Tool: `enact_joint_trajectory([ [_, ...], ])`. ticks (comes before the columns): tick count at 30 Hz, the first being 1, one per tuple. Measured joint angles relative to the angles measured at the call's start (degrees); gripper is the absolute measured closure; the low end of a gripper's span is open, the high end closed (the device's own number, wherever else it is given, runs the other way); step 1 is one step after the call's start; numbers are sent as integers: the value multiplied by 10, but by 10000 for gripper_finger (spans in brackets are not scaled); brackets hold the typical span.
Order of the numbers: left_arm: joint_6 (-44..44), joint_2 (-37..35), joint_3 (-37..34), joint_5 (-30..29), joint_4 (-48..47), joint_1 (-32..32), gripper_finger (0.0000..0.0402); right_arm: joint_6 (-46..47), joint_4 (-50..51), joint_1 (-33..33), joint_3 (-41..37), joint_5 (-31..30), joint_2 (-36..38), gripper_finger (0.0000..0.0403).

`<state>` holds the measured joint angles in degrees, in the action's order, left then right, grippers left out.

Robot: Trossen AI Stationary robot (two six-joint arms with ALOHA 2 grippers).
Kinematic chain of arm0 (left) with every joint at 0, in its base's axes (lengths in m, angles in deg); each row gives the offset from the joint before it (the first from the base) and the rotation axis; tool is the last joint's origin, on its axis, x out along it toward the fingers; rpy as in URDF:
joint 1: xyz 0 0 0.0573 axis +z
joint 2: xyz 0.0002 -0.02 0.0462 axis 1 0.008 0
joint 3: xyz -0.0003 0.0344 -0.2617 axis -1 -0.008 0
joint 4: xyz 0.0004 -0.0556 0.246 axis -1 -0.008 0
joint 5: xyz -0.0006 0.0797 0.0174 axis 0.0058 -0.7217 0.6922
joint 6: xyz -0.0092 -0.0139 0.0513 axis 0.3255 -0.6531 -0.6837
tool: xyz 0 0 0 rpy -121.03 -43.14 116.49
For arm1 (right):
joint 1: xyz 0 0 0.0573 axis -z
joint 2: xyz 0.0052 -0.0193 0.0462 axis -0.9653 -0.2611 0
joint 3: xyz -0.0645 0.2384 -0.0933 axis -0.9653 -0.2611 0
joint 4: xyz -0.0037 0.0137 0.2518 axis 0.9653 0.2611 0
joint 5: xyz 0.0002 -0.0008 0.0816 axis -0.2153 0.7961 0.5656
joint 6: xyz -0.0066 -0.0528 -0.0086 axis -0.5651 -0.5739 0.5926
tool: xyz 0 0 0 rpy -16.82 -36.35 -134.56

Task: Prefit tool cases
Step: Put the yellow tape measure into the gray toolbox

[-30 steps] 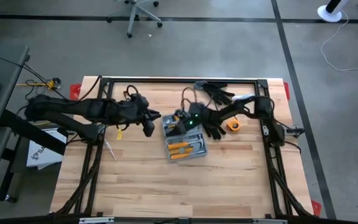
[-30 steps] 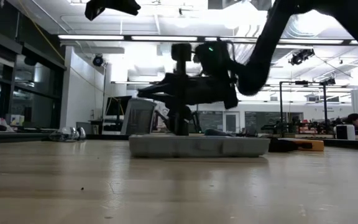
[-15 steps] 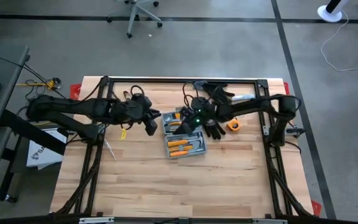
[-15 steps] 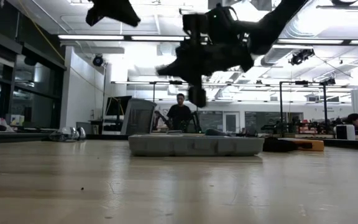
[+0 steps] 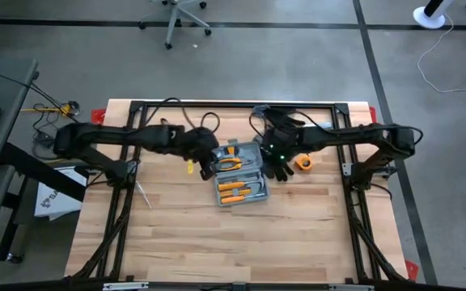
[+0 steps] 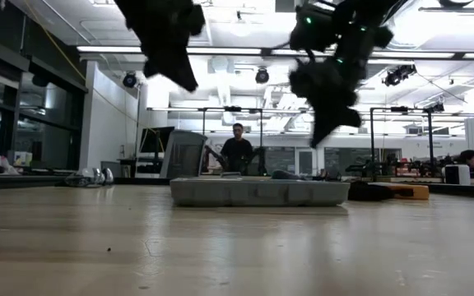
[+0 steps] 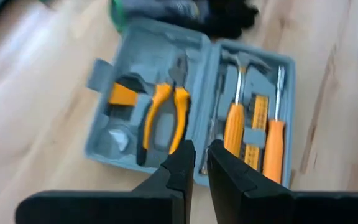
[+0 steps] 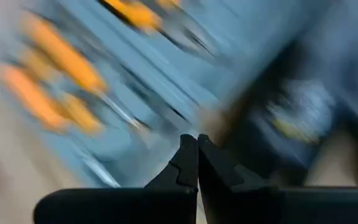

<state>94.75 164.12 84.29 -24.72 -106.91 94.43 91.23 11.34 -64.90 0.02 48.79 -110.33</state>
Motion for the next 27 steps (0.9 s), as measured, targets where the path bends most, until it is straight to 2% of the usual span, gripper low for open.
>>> enact_joint_trajectory([
  [6, -73, 47, 0, 106, 25, 63, 366, 91, 132, -20, 0, -128, 9, 402],
  [11, -106, 61, 0, 181, 19, 110, 366, 94, 138, -22, 0, -137, 9, 402],
  [15, -125, 58, 0, 196, 17, 133, 366, 53, 138, -20, 0, -118, 9, 391],
  [21, -127, 57, 0, 207, 18, 155, 366, 7, 134, -6, 0, -45, 9, 313],
  [27, -136, 57, 0, 209, 18, 165, 366, 12, 164, -6, 0, -52, 9, 211],
])
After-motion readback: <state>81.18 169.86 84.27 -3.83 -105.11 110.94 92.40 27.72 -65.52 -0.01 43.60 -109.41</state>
